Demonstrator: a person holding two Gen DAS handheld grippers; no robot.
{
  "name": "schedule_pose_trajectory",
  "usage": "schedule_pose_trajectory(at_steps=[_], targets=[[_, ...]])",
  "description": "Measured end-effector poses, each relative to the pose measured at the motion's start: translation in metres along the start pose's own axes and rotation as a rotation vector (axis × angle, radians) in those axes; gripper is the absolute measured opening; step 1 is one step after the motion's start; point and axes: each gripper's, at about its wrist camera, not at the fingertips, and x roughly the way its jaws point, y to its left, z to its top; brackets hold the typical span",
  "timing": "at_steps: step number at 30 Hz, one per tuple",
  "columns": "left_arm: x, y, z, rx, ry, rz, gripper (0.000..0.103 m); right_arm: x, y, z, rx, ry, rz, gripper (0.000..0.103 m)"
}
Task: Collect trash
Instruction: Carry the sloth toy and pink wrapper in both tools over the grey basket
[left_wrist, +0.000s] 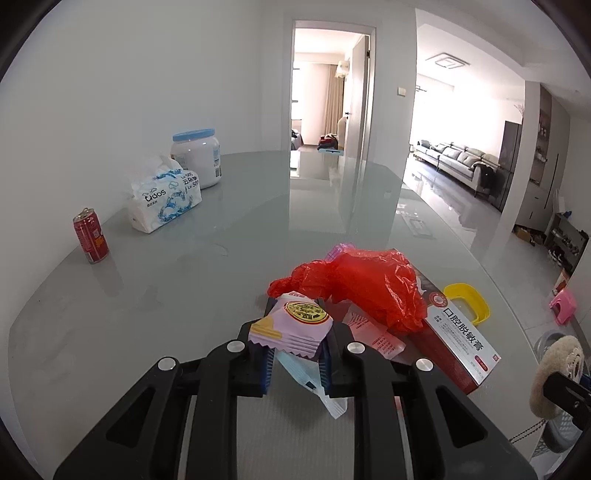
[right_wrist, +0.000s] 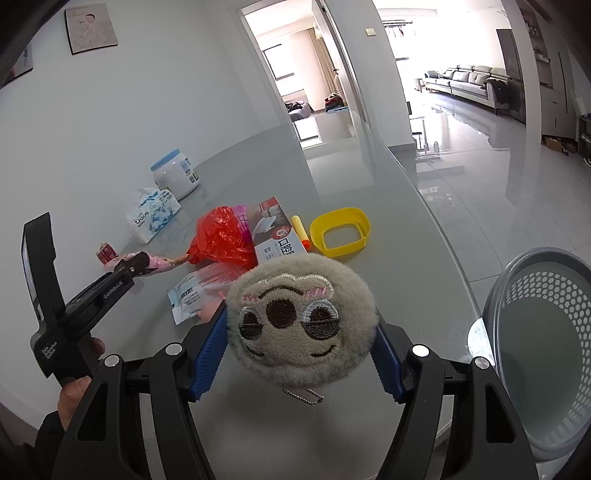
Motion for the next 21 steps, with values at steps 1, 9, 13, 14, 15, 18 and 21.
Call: schedule_pose_trajectory(at_steps=[1, 9, 13, 14, 15, 18, 21], targets=[[-0.006, -0.001, 0.000, 0.006, -0.004, -0.005, 0.020, -0.003, 0.000, 0.000, 0.001, -0.004, -0.001, 0.068], [-0.047, -0.036, -0.003, 0.075, -0.023, -0.111, 0.020, -0.033, -0.019, -0.008, 0.038, -0.049, -0.029, 0.068], [-0.062, -0.082, -0.010, 0.135, -0.009, -0.228, 0.020, -0.053, -0.046, -0.018, 0.082, -0.069, -0.075, 0.067], [-0.064, -0.094, -0.011, 0.149, -0.005, -0.257, 0.020, -0.059, -0.055, -0.021, 0.095, -0.074, -0.091, 0.067], [-0.067, -0.109, -0.014, 0.167, 0.002, -0.292, 0.020, -0.065, -0.064, -0.024, 0.107, -0.078, -0.108, 0.068], [-0.071, -0.149, -0.022, 0.215, 0.032, -0.390, 0.020, -0.086, -0.099, -0.036, 0.153, -0.096, -0.187, 0.067], [-0.070, -0.191, -0.032, 0.270, 0.081, -0.481, 0.020, -0.101, -0.135, -0.045, 0.195, -0.113, -0.286, 0.068]])
